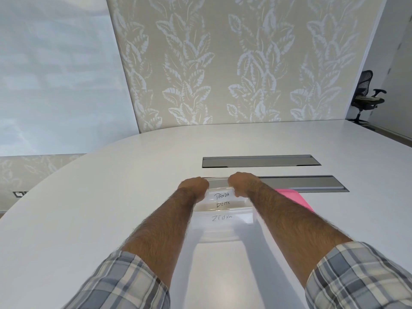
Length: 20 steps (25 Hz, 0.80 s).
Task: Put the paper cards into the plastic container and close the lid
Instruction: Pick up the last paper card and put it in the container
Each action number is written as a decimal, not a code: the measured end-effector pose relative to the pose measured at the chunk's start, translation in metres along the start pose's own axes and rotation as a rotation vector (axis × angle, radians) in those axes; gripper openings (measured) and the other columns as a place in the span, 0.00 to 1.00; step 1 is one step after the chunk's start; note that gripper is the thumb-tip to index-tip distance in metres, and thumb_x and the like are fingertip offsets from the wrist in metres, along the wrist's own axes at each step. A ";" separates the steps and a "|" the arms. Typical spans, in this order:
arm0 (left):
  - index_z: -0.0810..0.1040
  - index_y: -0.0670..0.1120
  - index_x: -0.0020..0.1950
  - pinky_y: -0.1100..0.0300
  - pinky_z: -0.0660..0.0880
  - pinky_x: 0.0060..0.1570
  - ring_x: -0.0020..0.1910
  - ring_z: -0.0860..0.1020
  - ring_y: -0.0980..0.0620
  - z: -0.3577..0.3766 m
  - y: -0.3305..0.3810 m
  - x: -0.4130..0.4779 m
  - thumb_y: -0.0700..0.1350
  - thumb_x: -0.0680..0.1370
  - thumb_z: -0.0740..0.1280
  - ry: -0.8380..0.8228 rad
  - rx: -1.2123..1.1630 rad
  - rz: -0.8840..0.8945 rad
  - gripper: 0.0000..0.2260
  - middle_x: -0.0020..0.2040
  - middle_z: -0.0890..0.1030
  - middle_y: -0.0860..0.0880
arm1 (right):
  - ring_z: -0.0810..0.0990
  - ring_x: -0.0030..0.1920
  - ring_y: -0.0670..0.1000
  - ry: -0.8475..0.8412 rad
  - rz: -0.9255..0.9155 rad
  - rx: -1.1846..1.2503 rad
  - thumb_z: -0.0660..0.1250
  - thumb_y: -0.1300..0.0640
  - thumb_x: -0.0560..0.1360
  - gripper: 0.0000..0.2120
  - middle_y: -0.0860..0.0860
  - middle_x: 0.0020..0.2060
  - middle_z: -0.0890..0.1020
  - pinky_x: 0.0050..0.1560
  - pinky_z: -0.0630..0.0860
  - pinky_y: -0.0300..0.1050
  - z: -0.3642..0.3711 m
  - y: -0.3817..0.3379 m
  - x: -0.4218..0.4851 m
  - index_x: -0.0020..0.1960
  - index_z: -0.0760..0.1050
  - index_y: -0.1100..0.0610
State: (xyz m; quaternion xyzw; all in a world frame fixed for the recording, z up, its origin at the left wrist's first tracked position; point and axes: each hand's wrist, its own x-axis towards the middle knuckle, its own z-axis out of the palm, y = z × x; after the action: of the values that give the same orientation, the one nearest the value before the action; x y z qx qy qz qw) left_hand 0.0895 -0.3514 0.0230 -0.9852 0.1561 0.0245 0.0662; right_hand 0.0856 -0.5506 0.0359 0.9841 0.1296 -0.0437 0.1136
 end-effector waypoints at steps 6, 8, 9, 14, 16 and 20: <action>0.79 0.49 0.63 0.52 0.76 0.52 0.59 0.80 0.43 0.008 0.000 0.000 0.40 0.77 0.65 -0.012 0.001 0.010 0.15 0.61 0.81 0.48 | 0.81 0.57 0.58 -0.003 0.001 0.001 0.66 0.66 0.74 0.18 0.55 0.59 0.81 0.54 0.80 0.52 0.008 -0.003 0.000 0.63 0.76 0.59; 0.79 0.49 0.63 0.51 0.76 0.53 0.60 0.80 0.43 0.009 0.000 0.000 0.40 0.77 0.65 -0.014 -0.003 0.018 0.15 0.61 0.81 0.48 | 0.81 0.57 0.58 0.003 0.000 0.009 0.66 0.66 0.74 0.19 0.55 0.59 0.81 0.54 0.80 0.51 0.008 -0.003 0.000 0.64 0.76 0.59; 0.79 0.50 0.63 0.51 0.76 0.54 0.60 0.80 0.43 0.009 -0.001 0.000 0.40 0.77 0.65 -0.015 -0.007 0.018 0.15 0.61 0.81 0.48 | 0.81 0.57 0.57 0.004 -0.002 0.009 0.66 0.66 0.73 0.19 0.55 0.58 0.81 0.54 0.80 0.51 0.009 -0.003 0.000 0.63 0.76 0.59; 0.77 0.52 0.67 0.51 0.75 0.58 0.64 0.77 0.45 0.011 0.000 0.001 0.41 0.78 0.65 -0.036 -0.035 0.024 0.18 0.66 0.78 0.50 | 0.81 0.57 0.58 -0.031 -0.004 0.026 0.67 0.65 0.73 0.18 0.55 0.59 0.81 0.53 0.80 0.52 0.013 -0.005 0.000 0.63 0.77 0.59; 0.77 0.52 0.67 0.52 0.75 0.57 0.64 0.77 0.45 0.013 0.002 0.000 0.41 0.78 0.65 -0.050 -0.043 0.023 0.18 0.66 0.78 0.50 | 0.81 0.57 0.57 -0.041 -0.013 0.028 0.67 0.66 0.73 0.17 0.55 0.57 0.82 0.55 0.80 0.53 0.015 -0.006 -0.001 0.62 0.78 0.59; 0.77 0.52 0.66 0.51 0.75 0.56 0.64 0.77 0.46 0.011 0.003 -0.002 0.42 0.78 0.65 -0.055 -0.047 0.016 0.17 0.65 0.79 0.51 | 0.81 0.55 0.57 -0.037 -0.017 0.019 0.66 0.66 0.74 0.14 0.56 0.56 0.82 0.52 0.80 0.51 0.012 -0.007 -0.005 0.59 0.77 0.60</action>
State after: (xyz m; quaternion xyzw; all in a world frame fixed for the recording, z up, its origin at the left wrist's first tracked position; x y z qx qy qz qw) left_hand 0.0858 -0.3522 0.0114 -0.9842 0.1613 0.0555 0.0470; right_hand 0.0777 -0.5479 0.0229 0.9829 0.1356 -0.0643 0.1064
